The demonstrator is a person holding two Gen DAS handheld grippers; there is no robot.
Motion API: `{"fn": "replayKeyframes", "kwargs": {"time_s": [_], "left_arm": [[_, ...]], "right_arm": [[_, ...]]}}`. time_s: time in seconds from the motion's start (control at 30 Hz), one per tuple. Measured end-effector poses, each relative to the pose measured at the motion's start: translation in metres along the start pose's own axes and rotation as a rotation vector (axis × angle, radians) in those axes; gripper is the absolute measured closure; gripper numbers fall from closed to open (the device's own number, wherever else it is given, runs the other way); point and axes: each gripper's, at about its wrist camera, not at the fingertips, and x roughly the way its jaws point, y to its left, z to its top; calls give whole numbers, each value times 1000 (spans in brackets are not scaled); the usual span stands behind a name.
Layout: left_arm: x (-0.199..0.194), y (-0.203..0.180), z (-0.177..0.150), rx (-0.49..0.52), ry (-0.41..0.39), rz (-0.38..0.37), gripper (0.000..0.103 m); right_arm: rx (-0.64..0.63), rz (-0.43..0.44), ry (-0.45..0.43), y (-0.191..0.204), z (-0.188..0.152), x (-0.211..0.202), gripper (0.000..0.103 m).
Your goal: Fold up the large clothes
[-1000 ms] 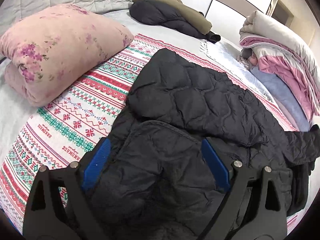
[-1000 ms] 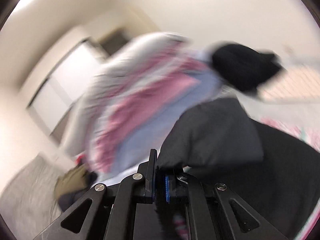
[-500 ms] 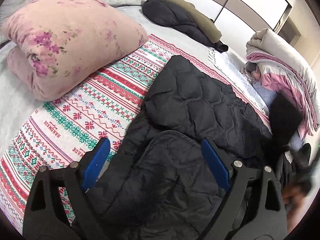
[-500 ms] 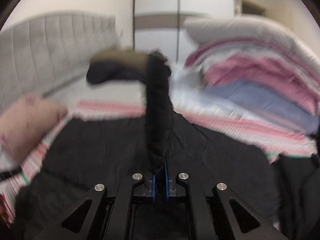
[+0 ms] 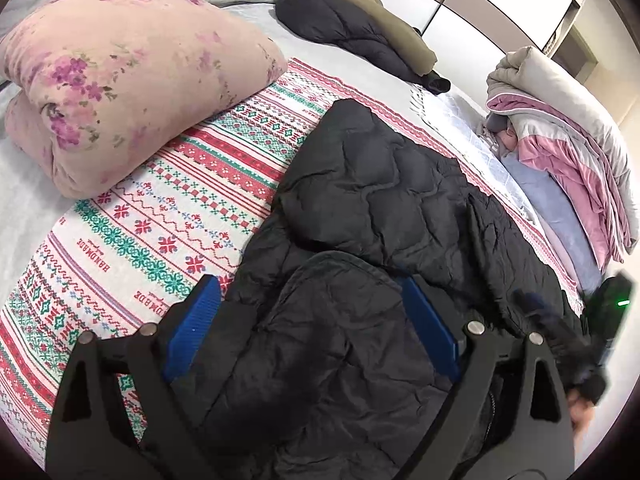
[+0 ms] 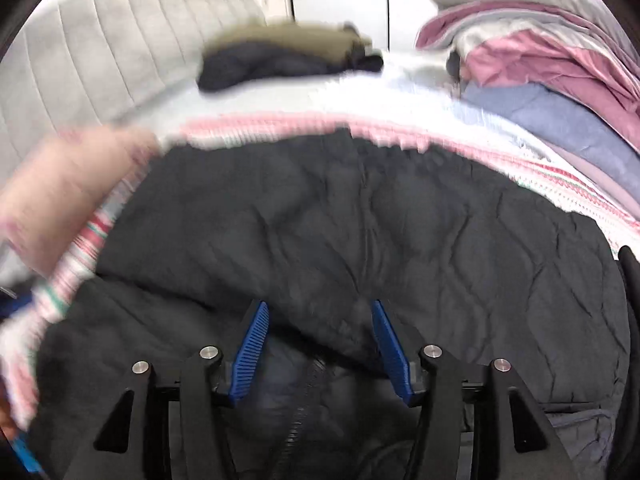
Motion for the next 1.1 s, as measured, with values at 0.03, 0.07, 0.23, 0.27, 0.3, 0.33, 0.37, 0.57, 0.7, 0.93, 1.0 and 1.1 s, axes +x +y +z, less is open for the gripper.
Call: {"fn": "replayKeyframes", "kwargs": {"time_s": [0.03, 0.07, 0.23, 0.27, 0.3, 0.33, 0.37, 0.57, 0.7, 0.93, 1.0, 1.1], "left_arm": [[0, -1, -1, -1, 1, 0, 11], [0, -1, -2, -1, 3, 0, 11], [7, -12, -6, 44, 26, 8, 11], [8, -15, -8, 58, 29, 12, 11], [9, -18, -10, 71, 32, 17, 11], [10, -21, -11, 86, 34, 23, 11], [11, -23, -13, 102, 36, 28, 11], [11, -37, -19, 192, 26, 79, 11], [9, -44, -24, 223, 17, 83, 11], [9, -58, -35, 270, 17, 73, 11], [8, -60, -39, 267, 19, 53, 11], [4, -63, -46, 278, 21, 34, 11]], "right_arm": [[43, 37, -40, -7, 3, -11, 38], [83, 62, -68, -14, 6, -17, 32], [234, -15, 13, -47, 2, 13, 31], [241, -32, 65, -51, -4, 31, 31], [250, -46, 111, -53, -12, 46, 31], [252, -68, 137, -55, -18, 57, 31], [216, -108, 112, -51, -25, 64, 31], [164, -172, 127, -42, -22, 61, 30], [194, -160, 98, -38, -18, 27, 30], [300, -54, 41, -46, -61, -75, 29], [335, -34, 22, -54, -75, -95, 29], [406, -50, -27, -67, -110, -130, 24]]}}
